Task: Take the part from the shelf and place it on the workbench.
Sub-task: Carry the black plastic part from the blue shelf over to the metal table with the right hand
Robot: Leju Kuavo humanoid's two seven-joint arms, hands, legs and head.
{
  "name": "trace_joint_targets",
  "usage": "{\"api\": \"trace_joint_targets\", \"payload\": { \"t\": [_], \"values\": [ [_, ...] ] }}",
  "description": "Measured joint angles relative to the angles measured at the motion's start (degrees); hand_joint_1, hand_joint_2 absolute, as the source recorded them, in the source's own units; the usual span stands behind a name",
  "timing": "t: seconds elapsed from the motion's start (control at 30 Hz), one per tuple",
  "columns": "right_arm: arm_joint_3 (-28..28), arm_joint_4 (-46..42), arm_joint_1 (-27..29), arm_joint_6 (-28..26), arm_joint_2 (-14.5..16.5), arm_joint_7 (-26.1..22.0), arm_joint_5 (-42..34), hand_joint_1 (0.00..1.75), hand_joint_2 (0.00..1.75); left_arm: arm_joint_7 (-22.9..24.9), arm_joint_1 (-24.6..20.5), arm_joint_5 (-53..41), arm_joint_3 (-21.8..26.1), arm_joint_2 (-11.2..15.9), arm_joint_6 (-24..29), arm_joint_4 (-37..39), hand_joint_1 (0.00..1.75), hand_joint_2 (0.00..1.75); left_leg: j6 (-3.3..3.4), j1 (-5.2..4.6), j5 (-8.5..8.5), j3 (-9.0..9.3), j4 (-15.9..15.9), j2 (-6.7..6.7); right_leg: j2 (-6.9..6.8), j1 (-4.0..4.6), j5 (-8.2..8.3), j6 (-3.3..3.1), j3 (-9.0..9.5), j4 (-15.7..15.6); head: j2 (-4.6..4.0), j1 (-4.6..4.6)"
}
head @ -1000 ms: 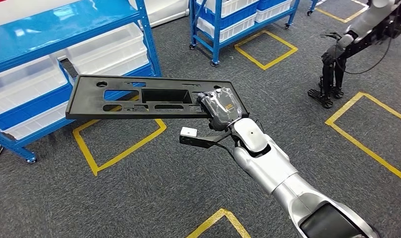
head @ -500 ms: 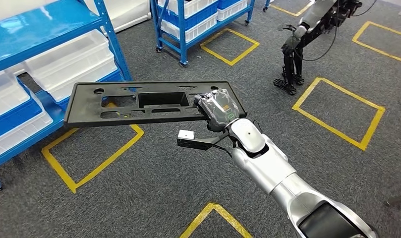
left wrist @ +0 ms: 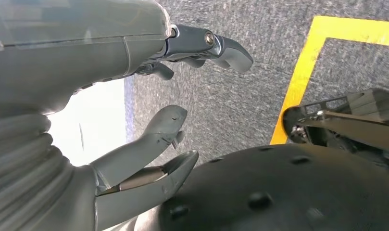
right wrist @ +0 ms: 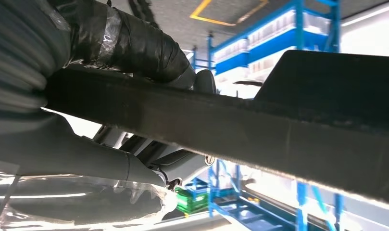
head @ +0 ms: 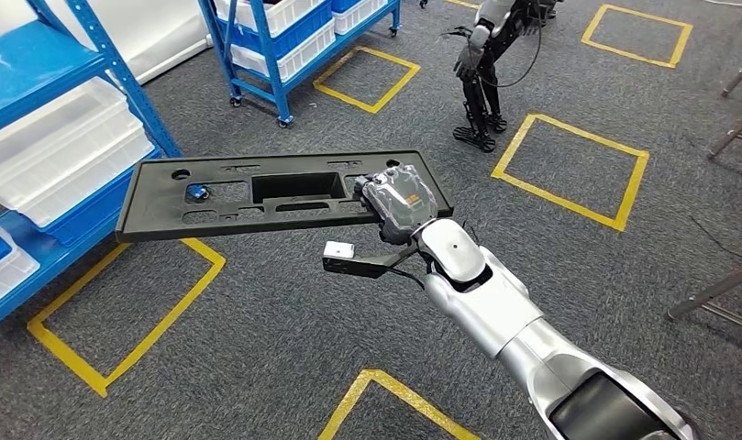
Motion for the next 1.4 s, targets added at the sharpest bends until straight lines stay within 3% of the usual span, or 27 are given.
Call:
{"api": "trace_joint_targets", "payload": {
  "t": [0.03,0.07,0.1,0.17,0.23,0.3,0.37,0.43,0.5,0.53,0.57,0.63,0.7,0.73,0.8,0.83,0.9,0.97,1.0,1.03,1.07,1.1,1.17,1.23,1.3,1.33,1.4],
  "values": [
    [0.10,0.04,0.05,0.00,0.01,0.00,0.00,1.68,1.75,0.02,0.05,0.00,0.06,0.00,0.00,0.00,0.00,1.75,0.08,0.00,0.62,-0.23,0.36,-0.06,0.68,0.06,0.01,-0.01,-0.05,0.11,0.00,0.00],
    [0.19,0.08,0.08,-0.01,0.01,0.00,0.00,1.68,1.75,0.04,0.08,0.00,0.13,0.00,0.00,0.00,0.00,1.75,0.22,0.00,2.39,0.78,-1.86,-0.21,1.42,0.09,0.02,0.00,-0.06,0.25,0.00,-0.01],
    [0.26,0.09,0.08,-0.02,0.03,-0.01,0.00,1.68,1.75,0.07,0.11,0.01,0.19,0.00,0.00,0.00,0.00,1.75,0.42,0.02,4.69,2.59,-5.73,-0.73,2.14,0.09,0.01,0.02,-0.06,0.41,0.00,0.00],
    [0.36,0.07,0.03,-0.01,0.12,0.01,0.02,1.68,1.75,0.10,0.20,0.01,0.29,0.02,0.00,0.00,0.00,1.75,0.82,0.11,7.58,6.06,-13.23,-3.11,3.48,0.12,0.07,0.32,-0.31,0.77,0.00,0.02],
    [0.43,-0.06,0.07,0.14,0.28,0.27,0.22,1.68,1.75,0.16,0.20,0.02,0.38,0.04,0.00,0.00,0.00,1.75,1.10,0.02,7.86,7.08,-15.73,-4.43,4.59,-0.07,0.40,1.06,-0.84,0.85,0.00,0.02],
    [0.50,-0.19,0.24,0.32,0.38,0.60,0.49,1.68,1.75,0.17,-0.02,0.02,0.54,0.03,0.00,0.00,0.00,1.75,1.63,-0.02,8.30,7.20,-16.19,-3.27,5.40,-0.29,0.79,1.87,-1.19,0.64,0.01,0.01],
    [0.56,-0.21,0.31,0.31,0.36,0.70,0.62,1.68,1.75,0.17,-0.06,0.01,0.72,0.00,0.02,0.00,0.00,1.75,2.46,0.14,8.89,7.45,-16.94,-1.73,3.32,-0.07,-0.42,2.30,-2.10,2.24,0.01,0.05],
    [0.68,-0.20,0.36,0.19,0.39,0.69,0.66,1.68,1.75,0.17,0.16,0.00,0.92,0.00,0.06,0.00,0.00,1.75,2.97,0.06,9.17,7.44,-17.30,-0.19,-0.03,0.06,-3.97,2.58,-4.93,8.28,0.00,0.11],
    [0.86,-0.19,0.57,0.15,0.41,0.69,0.67,1.68,1.75,0.15,0.29,0.00,1.11,0.02,0.09,0.00,0.00,1.75,3.05,-0.08,9.17,7.25,-17.25,1.23,-1.19,-0.19,-6.81,2.93,-8.07,15.18,0.00,0.13],
    [0.94,-0.19,0.70,0.20,0.41,0.70,0.67,1.68,1.75,0.14,0.29,0.00,1.18,0.02,0.09,0.00,0.00,1.75,3.03,-0.10,9.14,7.21,-17.22,1.94,-1.36,-0.32,-6.84,3.06,-8.50,16.39,0.00,0.13],
    [1.00,-0.19,0.80,0.26,0.40,0.70,0.67,1.68,1.75,0.13,0.26,0.00,1.21,0.02,0.09,0.00,0.00,1.75,2.96,-0.10,9.07,7.23,-17.17,2.64,-1.58,-0.42,-5.83,3.15,-7.72,15.25,0.00,0.13],
    [1.09,-0.20,0.87,0.32,0.40,0.72,0.68,1.68,1.75,0.13,0.20,0.00,1.25,0.00,0.09,0.00,0.00,1.75,2.62,-0.14,8.77,7.34,-16.95,3.90,-3.31,-0.44,-2.63,3.10,-3.49,7.79,0.00,0.13],
    [1.13,-0.21,0.80,0.23,0.43,0.72,0.67,1.68,1.75,0.13,0.17,0.01,1.28,0.00,0.09,0.00,0.00,1.75,1.99,-0.41,8.36,7.36,-16.60,4.87,-5.01,-0.07,-0.98,2.54,-0.32,1.78,0.00,0.11],
    [1.14,-0.21,0.77,0.19,0.44,0.70,0.67,1.68,1.75,0.12,0.17,0.01,1.29,0.01,0.10,0.00,0.00,1.75,1.64,-0.53,8.22,7.39,-16.52,5.30,-5.26,0.18,-0.99,2.18,0.08,0.79,0.00,0.09],
    [1.15,-0.20,0.77,0.15,0.44,0.67,0.66,1.68,1.75,0.08,-0.01,0.02,1.31,0.02,0.14,-0.01,0.00,1.75,0.97,-0.49,8.09,7.63,-16.63,6.12,-4.02,0.38,-0.82,1.44,-0.03,0.72,-0.01,0.09],
    [1.15,-0.20,0.75,0.15,0.45,0.65,0.67,1.68,1.75,0.06,-0.11,0.02,1.33,0.01,0.15,-0.01,0.00,1.75,0.62,-0.34,7.69,7.69,-16.39,5.67,-3.44,0.34,-0.69,1.07,0.02,0.56,-0.01,0.09],
    [1.17,-0.21,0.66,0.13,0.66,0.63,0.69,1.68,1.75,0.03,-0.09,0.02,1.37,0.00,0.16,-0.02,0.00,1.75,0.16,-0.02,5.30,6.51,-13.15,3.13,-2.28,0.09,-0.40,0.32,0.18,0.22,-0.01,0.07],
    [1.24,-0.20,0.65,0.13,1.07,0.61,0.72,1.68,1.75,0.02,0.14,0.02,1.40,0.01,0.17,-0.01,0.00,1.75,0.06,0.11,1.52,3.04,-5.68,0.63,-1.05,0.17,-0.30,-0.09,0.13,0.18,0.00,0.06],
    [1.27,-0.19,0.69,0.14,1.23,0.61,0.73,1.68,1.75,0.03,0.18,0.02,1.42,0.01,0.17,0.00,0.00,1.75,0.07,0.10,0.27,1.16,-2.01,0.22,-0.32,0.30,-0.28,-0.16,0.09,0.21,0.01,0.07],
    [1.30,-0.16,0.74,0.14,1.31,0.61,0.75,1.68,1.75,0.03,0.20,0.01,1.44,0.02,0.17,0.00,0.00,1.75,0.16,0.08,0.06,-0.04,0.09,0.06,0.42,0.44,-0.27,-0.20,0.08,0.26,0.01,0.07],
    [1.31,-0.11,0.77,0.14,1.34,0.61,0.79,1.68,1.75,0.04,0.22,0.01,1.46,0.02,0.17,0.00,0.00,1.75,0.33,0.06,1.08,-0.16,-0.16,-0.04,1.21,0.54,-0.27,-0.22,0.09,0.34,0.01,0.07],
    [1.32,-0.07,0.78,0.13,1.34,0.61,0.83,1.68,1.75,0.04,0.24,0.01,1.49,0.02,0.17,0.00,0.00,1.75,0.57,0.05,3.08,0.83,-2.69,-0.29,2.03,0.60,-0.27,-0.22,0.13,0.44,0.00,0.07],
    [1.33,0.03,0.73,0.09,1.37,0.61,0.87,1.68,1.75,0.05,0.36,0.01,1.54,0.05,0.19,0.00,0.00,1.75,1.20,0.07,7.14,4.28,-10.78,-2.45,3.49,0.66,-0.25,-0.12,0.05,0.67,-0.01,0.08],
    [1.33,0.14,0.64,0.03,1.44,0.61,0.88,1.68,1.75,0.04,0.43,0.00,1.61,0.13,0.23,0.00,0.00,1.75,1.66,-0.02,8.47,6.19,-15.33,-4.50,4.73,0.41,-0.01,0.39,-0.43,0.77,-0.01,0.08],
    [1.33,0.31,0.63,0.00,1.46,0.62,0.90,1.68,1.75,0.05,0.25,-0.01,1.65,0.16,0.33,0.00,0.00,1.75,2.01,-0.28,8.55,6.48,-16.01,-4.07,6.01,-0.01,0.48,1.27,-0.85,0.49,0.00,0.04],
    [1.33,0.40,0.65,-0.01,1.42,0.62,0.93,1.68,1.75,0.06,0.11,-0.02,1.66,0.16,0.39,0.00,0.00,1.75,2.28,-0.24,8.86,6.69,-16.45,-3.32,5.75,-0.05,0.54,1.61,-0.93,0.48,0.00,0.06],
    [1.34,0.57,0.53,-0.01,1.33,0.62,0.99,1.68,1.75,0.06,0.12,-0.02,1.69,0.15,0.46,0.00,0.00,1.75,2.87,-0.11,9.51,7.19,-17.56,-1.76,2.94,0.17,-0.88,2.06,-1.89,2.38,0.01,0.08]
  ]
}}
